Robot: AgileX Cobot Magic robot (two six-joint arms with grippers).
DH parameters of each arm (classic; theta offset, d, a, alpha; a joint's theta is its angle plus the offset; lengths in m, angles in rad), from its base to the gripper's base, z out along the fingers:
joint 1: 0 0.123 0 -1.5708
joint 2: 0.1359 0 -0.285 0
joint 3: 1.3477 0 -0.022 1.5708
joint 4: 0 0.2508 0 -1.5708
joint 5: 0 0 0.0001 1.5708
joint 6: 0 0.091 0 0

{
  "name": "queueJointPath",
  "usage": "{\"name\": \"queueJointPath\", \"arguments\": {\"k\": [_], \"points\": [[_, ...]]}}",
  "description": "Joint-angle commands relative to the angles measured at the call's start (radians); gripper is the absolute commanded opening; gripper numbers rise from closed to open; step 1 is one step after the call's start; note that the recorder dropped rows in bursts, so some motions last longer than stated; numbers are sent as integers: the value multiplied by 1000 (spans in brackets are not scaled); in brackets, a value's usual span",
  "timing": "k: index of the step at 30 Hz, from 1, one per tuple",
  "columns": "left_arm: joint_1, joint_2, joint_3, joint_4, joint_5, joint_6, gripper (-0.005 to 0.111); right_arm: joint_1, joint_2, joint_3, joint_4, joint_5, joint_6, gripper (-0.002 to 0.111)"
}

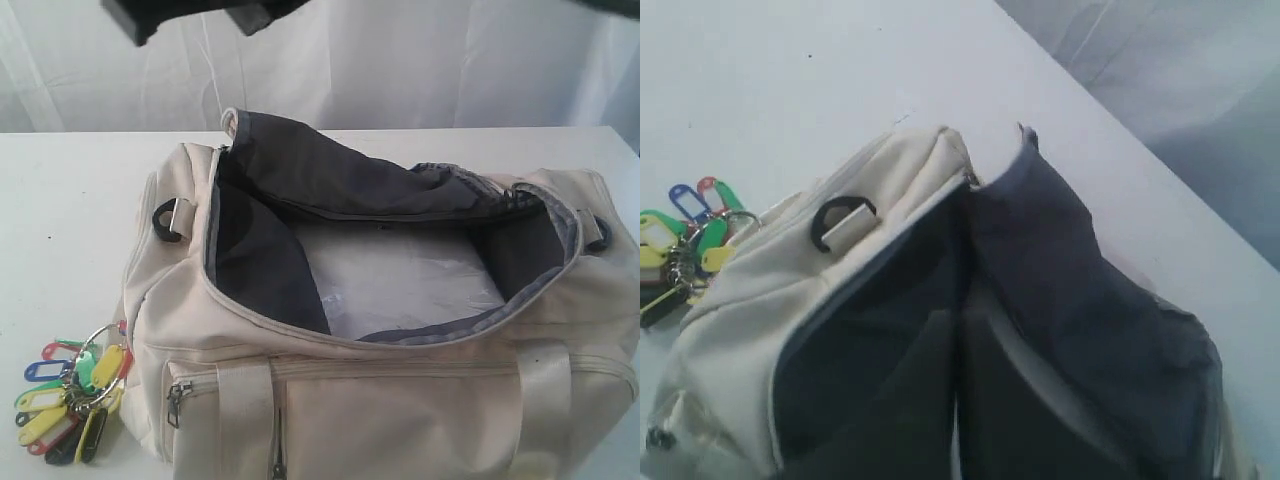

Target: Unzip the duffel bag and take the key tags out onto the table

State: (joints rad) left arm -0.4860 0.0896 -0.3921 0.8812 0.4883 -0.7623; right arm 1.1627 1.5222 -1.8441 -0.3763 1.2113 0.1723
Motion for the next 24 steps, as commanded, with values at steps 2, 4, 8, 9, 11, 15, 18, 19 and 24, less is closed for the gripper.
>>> {"name": "queueJointPath", "arguments": {"k": [2, 4, 8, 9, 11, 15, 18, 19, 24], "points": [[-5, -7, 12, 19, -24, -9, 0, -5, -248, 225, -16, 10, 84, 0], [-5, -7, 12, 19, -24, -9, 0, -5, -352, 340, -20, 10, 123, 0], [-5, -7, 12, 16, -24, -9, 0, -5, -552, 572, -36, -49, 232, 0], [-5, -7, 12, 14, -24, -9, 0, -5, -594, 641, -50, -75, 267, 0], [-5, -7, 12, 0, -24, -9, 0, -5, -690, 779, -93, -121, 345, 0], [-5, -7, 12, -89, -25, -9, 0, -5, -840, 1006, -298, -148, 498, 0], [-5, -7, 12, -179, -25, -9, 0, -5, -914, 1132, -446, -142, 603, 0], [-5, -7, 12, -203, -25, -9, 0, -5, -930, 1166, -479, -147, 633, 0], [-5, -7, 12, -261, 11, 17, 0, -5, -953, 1280, -556, -246, 663, 0]]}}
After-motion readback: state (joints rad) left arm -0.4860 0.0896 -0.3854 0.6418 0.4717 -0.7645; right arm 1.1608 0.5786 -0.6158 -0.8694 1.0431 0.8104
